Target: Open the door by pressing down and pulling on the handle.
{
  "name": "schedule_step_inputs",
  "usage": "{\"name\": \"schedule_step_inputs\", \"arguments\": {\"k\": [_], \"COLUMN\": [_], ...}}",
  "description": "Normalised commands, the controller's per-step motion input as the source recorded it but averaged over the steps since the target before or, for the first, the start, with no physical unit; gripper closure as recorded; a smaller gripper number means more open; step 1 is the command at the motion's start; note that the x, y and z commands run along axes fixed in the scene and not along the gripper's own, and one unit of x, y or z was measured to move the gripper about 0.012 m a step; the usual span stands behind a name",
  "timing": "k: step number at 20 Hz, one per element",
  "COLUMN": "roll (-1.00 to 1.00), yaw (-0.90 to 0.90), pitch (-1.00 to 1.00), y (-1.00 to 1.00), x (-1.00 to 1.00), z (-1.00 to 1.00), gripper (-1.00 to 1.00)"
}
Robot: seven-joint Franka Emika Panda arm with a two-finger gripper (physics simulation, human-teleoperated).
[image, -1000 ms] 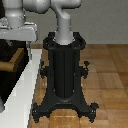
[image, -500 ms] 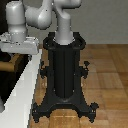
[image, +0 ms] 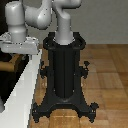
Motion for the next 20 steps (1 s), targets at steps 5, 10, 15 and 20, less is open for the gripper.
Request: {"name": "schedule_step_inputs", "arguments": {"k": [5, 10, 15, 20], "roll": [0.0, 0.0, 0.0, 0.0], "yaw": [0.0, 0.0, 0.0, 0.0], "pitch": [-0.06, -0.12, -0.12, -0.15], "y": [0.0, 0.0, 0.0, 0.0], "x": [0.0, 0.0, 0.0, 0.0], "z": [-0.2, -0.8, -0.6, -0.4], "gripper": [1.0, 1.0, 1.0, 1.0]}}
